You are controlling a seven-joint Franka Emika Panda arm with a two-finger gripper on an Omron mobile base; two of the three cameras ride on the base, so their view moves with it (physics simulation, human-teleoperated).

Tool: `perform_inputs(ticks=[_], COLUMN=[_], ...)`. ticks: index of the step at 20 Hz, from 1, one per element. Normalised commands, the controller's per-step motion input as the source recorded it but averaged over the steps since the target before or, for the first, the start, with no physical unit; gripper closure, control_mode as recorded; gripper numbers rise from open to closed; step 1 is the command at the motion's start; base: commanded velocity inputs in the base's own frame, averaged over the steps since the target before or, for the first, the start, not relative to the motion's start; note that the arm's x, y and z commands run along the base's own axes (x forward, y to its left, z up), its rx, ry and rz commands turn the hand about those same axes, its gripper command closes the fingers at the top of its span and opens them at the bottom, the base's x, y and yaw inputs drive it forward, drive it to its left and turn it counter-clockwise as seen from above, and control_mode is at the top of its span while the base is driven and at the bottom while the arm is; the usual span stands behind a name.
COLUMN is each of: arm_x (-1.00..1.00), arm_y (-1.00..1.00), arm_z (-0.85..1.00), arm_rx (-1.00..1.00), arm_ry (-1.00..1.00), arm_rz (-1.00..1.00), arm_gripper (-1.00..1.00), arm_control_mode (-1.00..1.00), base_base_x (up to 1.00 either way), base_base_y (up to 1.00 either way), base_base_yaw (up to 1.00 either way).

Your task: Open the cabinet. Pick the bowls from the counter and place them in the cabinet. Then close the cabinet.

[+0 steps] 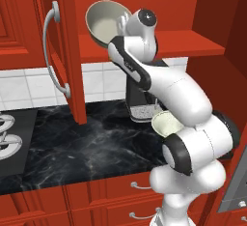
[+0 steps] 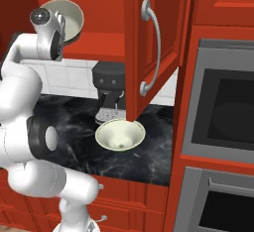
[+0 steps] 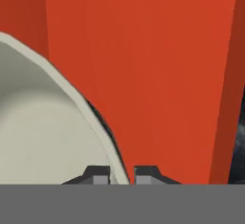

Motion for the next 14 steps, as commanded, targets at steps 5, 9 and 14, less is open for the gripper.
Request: perform_inputs(ticks=[5, 9, 14], arm_x=[0.66, 0.32, 0.04], arm_y=[0.34, 0.49, 0.25], arm_z=[-0.03, -0.13, -0.01], arm_rx=[0.01, 0.00, 0.00], arm_ry=[0.10, 0.09, 0.01], arm_rz=[0.02, 0.01, 0.00], arm_gripper=[1.00, -1.00, -1.00], arm_control_mode=[-1.00, -1.00, -1.00], base_base_x=[0.00, 0.00, 0.00], base_base_y=[0.00, 0.00, 0.00], base_base_yaw=[0.00, 0.00, 0.00])
